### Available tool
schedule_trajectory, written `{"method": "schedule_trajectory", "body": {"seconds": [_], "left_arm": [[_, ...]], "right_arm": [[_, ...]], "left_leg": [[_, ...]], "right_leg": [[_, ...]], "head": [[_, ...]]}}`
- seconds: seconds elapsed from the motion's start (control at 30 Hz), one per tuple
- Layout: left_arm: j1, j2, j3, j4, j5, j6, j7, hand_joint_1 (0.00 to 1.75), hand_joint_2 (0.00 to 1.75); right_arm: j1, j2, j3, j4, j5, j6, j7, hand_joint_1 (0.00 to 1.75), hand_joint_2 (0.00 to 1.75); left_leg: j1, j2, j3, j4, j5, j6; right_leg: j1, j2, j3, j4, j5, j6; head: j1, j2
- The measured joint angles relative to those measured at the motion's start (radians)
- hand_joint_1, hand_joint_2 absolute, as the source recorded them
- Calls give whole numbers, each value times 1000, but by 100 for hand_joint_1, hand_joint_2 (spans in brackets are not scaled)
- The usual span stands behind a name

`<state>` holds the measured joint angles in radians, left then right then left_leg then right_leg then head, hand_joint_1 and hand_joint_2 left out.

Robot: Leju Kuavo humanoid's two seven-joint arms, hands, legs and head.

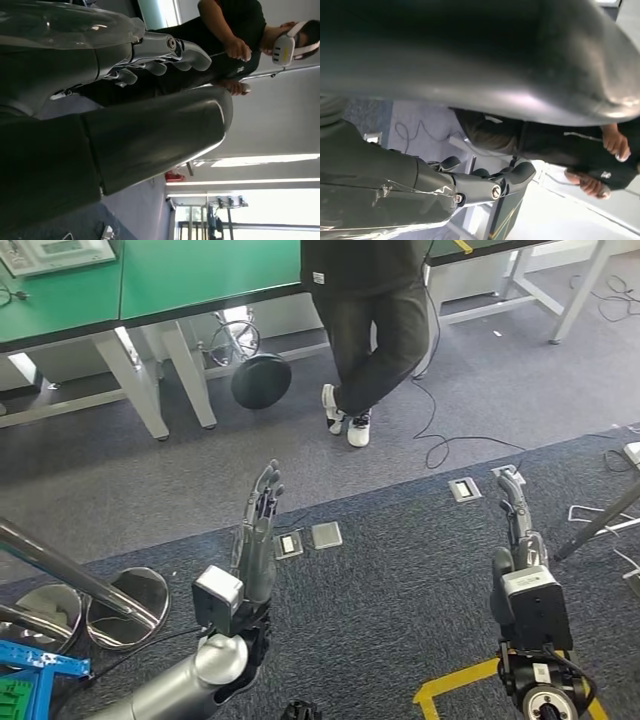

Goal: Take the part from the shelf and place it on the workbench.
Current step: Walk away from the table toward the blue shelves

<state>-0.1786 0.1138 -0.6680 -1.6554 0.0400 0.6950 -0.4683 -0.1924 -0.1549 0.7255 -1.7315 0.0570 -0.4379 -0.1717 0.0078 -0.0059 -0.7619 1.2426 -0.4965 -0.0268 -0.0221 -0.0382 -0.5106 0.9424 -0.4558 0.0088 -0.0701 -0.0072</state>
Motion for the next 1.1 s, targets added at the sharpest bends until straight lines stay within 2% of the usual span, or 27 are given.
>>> {"method": "schedule_trajectory", "body": {"seconds": [0.03,0.07,0.13,0.17,0.3,0.33,0.4,0.47,0.5,0.53,0.57,0.6,0.63,0.67,0.7,0.73,0.77,0.8,0.87,0.9,0.93,0.97,1.0,1.03,1.07,1.1], "left_arm": [[0,0,0,0,0,0,1,0,0],[-1,1,0,0,0,0,2,0,0],[-4,0,0,0,-1,0,4,0,0],[-5,0,0,0,-1,0,4,0,0],[-6,0,0,-1,-2,0,4,0,0],[-5,0,0,-1,-2,0,4,0,0],[-7,0,0,-1,1,0,6,0,0],[-9,0,0,-1,5,0,7,0,0],[-9,0,0,-1,8,0,7,0,0],[-9,0,0,-1,10,0,7,0,0],[-9,-1,0,-1,11,0,6,0,0],[-9,-1,0,-1,12,0,6,0,0],[-9,-1,0,-1,13,0,6,0,0],[-10,-1,0,-1,13,0,5,0,0],[-10,-1,0,-1,13,0,5,0,0],[-10,-2,0,-1,13,0,4,0,0],[-9,-2,0,-1,13,0,4,0,0],[-7,-1,0,-1,12,0,4,0,0],[-8,-1,0,-1,12,0,3,0,0],[-9,-1,0,-1,12,0,3,0,0],[-10,-1,0,-1,12,0,3,0,0],[-9,-1,0,-1,12,0,3,0,0],[-7,-1,0,-1,12,0,3,0,0],[-5,-1,0,-1,11,0,4,0,0],[-3,0,0,-1,9,0,4,0,0],[-3,0,0,-1,7,0,4,0,0]], "right_arm": [[0,0,0,0,0,0,0,0,0],[-1,0,0,0,0,0,0,0,0],[-2,0,0,-1,0,0,0,0,0],[-2,0,0,-1,0,0,0,0,0],[-3,0,0,-1,0,0,0,0,0],[-4,0,0,-1,0,0,0,0,0],[-5,0,-1,-2,-1,-1,1,0,0],[-4,0,-1,-2,-2,-4,3,0,0],[-2,0,-1,-2,-3,-6,4,0,0],[-1,0,-1,-2,-4,-8,4,0,0],[-1,0,-1,-2,-5,-9,4,0,0],[0,0,-1,-2,-6,-10,4,0,0],[0,0,-1,-2,-7,-11,4,0,0],[-1,0,-1,-2,-8,-12,3,0,0],[0,0,-1,-2,-10,-12,3,0,0],[-1,0,0,-2,-11,-12,3,0,0],[-1,0,0,-3,-11,-12,3,0,0],[-1,0,0,-3,-12,-12,2,0,0],[-2,0,0,-4,-12,-12,2,0,0],[-2,0,0,-4,-12,-12,2,0,0],[-1,0,0,-3,-12,-12,2,0,0],[-1,0,0,-3,-12,-12,2,0,0],[0,0,0,-3,-13,-12,2,0,0],[0,0,1,-3,-13,-12,3,0,0],[-1,0,1,-3,-14,-12,3,0,0],[-1,0,1,-3,-14,-12,3,0,0]], "left_leg": [[0,6,32,-60,32,2],[-1,24,76,-140,64,6],[-8,52,143,-263,100,17],[-12,60,155,-287,102,22],[-14,52,155,-290,101,27],[-13,44,155,-292,102,31],[-10,16,160,-298,102,48],[-9,-15,165,-302,102,60],[-10,-26,166,-301,101,60],[-10,-39,167,-300,101,60],[-10,-52,169,-299,100,59],[-10,-65,171,-296,98,58],[-11,-77,171,-293,97,55],[-11,-87,168,-290,96,51],[-9,-97,163,-288,98,46],[-7,-106,158,-288,101,40],[-6,-116,154,-289,104,34],[-6,-113,152,-288,104,28],[-9,-69,128,-239,76,18],[-8,-38,99,-182,46,13],[-6,-18,62,-110,14,8],[-3,-10,25,-41,-12,4],[0,-6,0,4,-24,1],[1,-3,-5,11,-17,-1],[2,2,13,-25,8,-1],[2,14,51,-96,42,0]], "right_leg": [[0,-11,2,0,-2,1],[2,-21,5,0,-4,3],[8,-37,8,1,-10,12],[11,-42,9,1,-12,15],[13,-49,11,0,-14,20],[12,-52,13,-1,-17,24],[8,-14,-33,106,-79,35],[4,32,-118,280,-155,42],[4,34,-140,316,-158,42],[4,35,-145,315,-141,42],[3,39,-128,268,-104,40],[2,51,-98,193,-59,37],[0,73,-68,121,-27,34],[-1,93,-42,63,-8,32],[-1,108,-26,29,-2,29],[0,112,-19,19,-7,26],[0,105,-14,13,-7,23],[0,94,-11,10,-4,18],[-3,70,-4,0,2,6],[-2,57,-1,-4,3,2],[0,44,-1,-4,2,-2],[2,31,-2,-4,2,-3],[3,18,-2,-4,1,-3],[3,6,-1,-4,-1,-3],[3,-6,0,-4,-2,-2],[3,-17,2,-4,-4,0]], "head": [[-2,0],[-3,0],[-6,0],[-6,0],[-1,0],[0,0],[10,0],[18,0],[18,0],[18,0],[19,0],[20,0],[20,0],[21,0],[21,0],[21,0],[21,0],[20,0],[13,0],[9,0],[6,0],[5,0],[4,0],[3,0],[1,0],[0,0]]}}
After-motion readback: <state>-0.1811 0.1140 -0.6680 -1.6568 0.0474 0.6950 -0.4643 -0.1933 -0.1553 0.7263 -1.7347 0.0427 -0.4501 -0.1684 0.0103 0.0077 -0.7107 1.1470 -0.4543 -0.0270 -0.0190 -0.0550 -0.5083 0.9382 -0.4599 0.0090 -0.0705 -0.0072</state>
